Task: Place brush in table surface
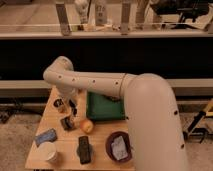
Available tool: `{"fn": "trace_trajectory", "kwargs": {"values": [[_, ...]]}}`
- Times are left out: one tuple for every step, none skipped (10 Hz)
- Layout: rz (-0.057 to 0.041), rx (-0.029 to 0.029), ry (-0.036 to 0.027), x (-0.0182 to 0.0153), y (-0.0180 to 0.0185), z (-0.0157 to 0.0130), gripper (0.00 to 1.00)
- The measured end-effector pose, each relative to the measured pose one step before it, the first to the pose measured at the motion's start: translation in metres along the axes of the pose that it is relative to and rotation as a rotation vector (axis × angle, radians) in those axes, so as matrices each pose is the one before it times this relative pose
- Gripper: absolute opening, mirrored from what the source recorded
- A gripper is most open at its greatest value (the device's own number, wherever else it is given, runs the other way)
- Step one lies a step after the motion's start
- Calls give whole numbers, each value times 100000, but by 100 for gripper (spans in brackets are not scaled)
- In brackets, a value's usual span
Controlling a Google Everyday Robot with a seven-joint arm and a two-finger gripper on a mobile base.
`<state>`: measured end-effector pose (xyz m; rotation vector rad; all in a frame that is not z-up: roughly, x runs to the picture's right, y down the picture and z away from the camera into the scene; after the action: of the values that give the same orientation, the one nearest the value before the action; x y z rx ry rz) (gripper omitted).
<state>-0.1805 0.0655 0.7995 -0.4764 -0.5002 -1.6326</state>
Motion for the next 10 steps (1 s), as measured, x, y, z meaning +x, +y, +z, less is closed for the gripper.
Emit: {"fn": "trace_trajectory", "kwargs": {"values": [[-484, -241, -1308, 288, -198, 980, 0], [-417, -8, -935, 176, -204, 810, 0], [-683, 292, -495, 285, -256, 1360, 0], [-271, -264, -342, 197, -26, 956, 0], [-611, -590, -236, 169, -223, 976, 0], [-597, -353, 170, 77, -256, 811, 0], [-468, -1, 1385, 201, -329, 702, 1], [304, 186, 1824, 183, 21, 329, 6], [390, 15, 1351, 146, 60, 224, 13], [555, -135, 1928, 162, 47, 424, 26]]}}
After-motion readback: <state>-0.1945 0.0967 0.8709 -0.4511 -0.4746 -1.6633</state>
